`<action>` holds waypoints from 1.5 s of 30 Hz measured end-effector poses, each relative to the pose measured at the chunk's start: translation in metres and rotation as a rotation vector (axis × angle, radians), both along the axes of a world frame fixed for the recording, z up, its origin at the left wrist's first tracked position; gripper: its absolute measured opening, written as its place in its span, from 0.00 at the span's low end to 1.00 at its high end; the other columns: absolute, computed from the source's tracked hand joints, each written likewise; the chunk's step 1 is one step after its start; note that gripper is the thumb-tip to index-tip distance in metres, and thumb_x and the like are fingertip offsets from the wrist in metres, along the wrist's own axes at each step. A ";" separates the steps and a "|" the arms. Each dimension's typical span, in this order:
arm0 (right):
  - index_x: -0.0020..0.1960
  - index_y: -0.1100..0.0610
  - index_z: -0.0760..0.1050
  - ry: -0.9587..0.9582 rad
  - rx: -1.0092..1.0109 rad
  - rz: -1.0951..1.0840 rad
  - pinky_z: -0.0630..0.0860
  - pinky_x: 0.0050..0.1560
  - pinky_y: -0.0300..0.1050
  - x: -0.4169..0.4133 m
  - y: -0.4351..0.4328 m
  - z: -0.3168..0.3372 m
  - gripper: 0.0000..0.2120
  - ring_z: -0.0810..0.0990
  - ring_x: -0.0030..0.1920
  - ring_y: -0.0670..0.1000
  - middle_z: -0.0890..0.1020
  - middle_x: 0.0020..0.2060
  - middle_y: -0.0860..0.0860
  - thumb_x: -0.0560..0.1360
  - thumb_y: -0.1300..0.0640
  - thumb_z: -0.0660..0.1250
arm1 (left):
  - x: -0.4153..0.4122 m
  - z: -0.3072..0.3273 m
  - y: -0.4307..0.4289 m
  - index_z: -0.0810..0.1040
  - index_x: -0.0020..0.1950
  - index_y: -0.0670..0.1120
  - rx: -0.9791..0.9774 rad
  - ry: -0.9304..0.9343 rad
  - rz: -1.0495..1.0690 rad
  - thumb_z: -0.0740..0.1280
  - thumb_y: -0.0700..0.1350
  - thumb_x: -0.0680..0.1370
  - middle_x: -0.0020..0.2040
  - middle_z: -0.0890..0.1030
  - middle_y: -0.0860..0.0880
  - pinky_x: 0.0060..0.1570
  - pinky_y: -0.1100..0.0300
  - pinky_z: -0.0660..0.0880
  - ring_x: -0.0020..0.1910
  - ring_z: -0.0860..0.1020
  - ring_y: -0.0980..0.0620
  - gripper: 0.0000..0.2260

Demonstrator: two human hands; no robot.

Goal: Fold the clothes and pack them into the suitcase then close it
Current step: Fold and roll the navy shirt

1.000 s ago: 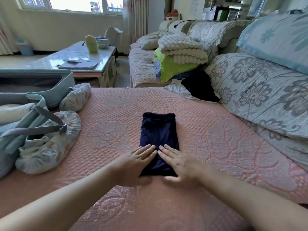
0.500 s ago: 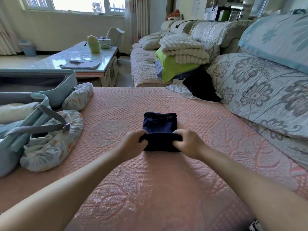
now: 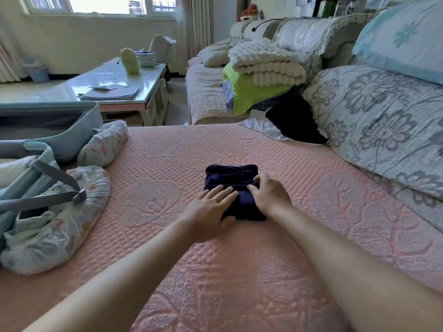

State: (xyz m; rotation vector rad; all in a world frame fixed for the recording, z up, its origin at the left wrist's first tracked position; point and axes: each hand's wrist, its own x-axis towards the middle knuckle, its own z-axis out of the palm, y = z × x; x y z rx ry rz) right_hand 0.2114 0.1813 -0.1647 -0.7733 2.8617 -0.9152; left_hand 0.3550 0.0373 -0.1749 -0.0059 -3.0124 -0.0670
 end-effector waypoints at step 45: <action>0.79 0.55 0.61 0.114 0.304 0.446 0.63 0.74 0.50 0.043 -0.003 0.013 0.28 0.65 0.75 0.54 0.67 0.76 0.53 0.80 0.51 0.51 | 0.000 0.008 -0.002 0.61 0.78 0.50 -0.017 0.086 0.143 0.48 0.55 0.84 0.77 0.65 0.52 0.75 0.56 0.51 0.77 0.60 0.52 0.23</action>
